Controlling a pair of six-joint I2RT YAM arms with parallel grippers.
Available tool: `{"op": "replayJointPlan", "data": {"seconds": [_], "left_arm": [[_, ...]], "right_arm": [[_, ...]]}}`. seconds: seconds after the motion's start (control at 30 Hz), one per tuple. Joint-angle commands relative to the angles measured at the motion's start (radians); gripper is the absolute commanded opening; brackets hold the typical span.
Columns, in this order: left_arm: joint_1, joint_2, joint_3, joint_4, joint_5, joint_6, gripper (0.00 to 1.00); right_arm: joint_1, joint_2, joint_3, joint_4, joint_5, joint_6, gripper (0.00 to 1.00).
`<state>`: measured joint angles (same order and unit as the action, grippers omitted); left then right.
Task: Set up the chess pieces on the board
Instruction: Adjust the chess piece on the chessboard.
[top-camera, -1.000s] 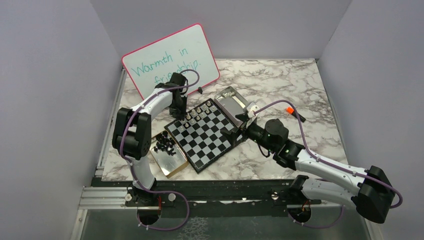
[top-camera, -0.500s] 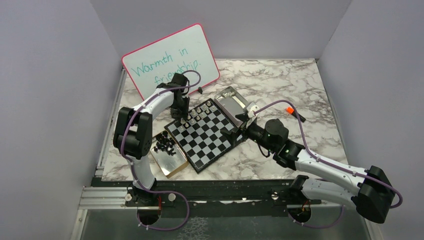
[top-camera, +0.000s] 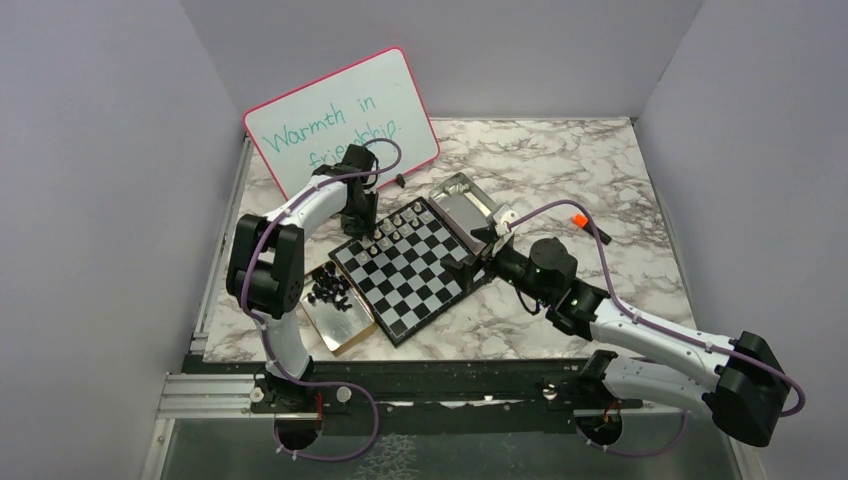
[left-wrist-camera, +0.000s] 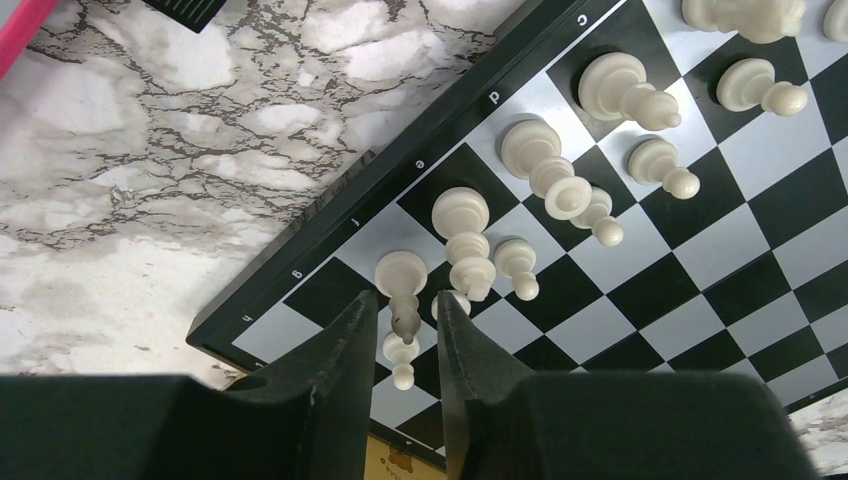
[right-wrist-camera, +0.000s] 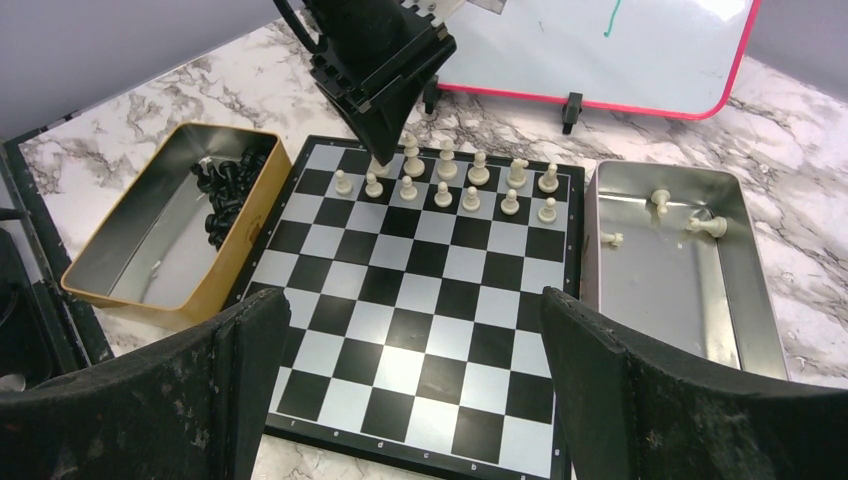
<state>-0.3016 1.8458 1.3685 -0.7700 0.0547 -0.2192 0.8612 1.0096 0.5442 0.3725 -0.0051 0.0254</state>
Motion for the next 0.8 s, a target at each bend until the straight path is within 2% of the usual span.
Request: {"op": "replayJointPlan", "data": {"seconds": [0.0,0.2,0.77], "left_arm": [[-0.004,-0.017,0.014,-0.005,-0.029,0.004,0.26],[-0.004,-0.015,0.011,-0.001,-0.026,0.005,0.16],[-0.004,-0.012,0.021,0.004,-0.085,0.008,0.14]], "right_arm": [[0.006,-0.016,-0.019,0.024,0.016,0.000,1.00],[0.005,-0.010,-0.018,0.025,0.014,-0.004,1.00],[0.006,-0.002,-0.024,0.031,0.025,-0.012,1.00]]}}
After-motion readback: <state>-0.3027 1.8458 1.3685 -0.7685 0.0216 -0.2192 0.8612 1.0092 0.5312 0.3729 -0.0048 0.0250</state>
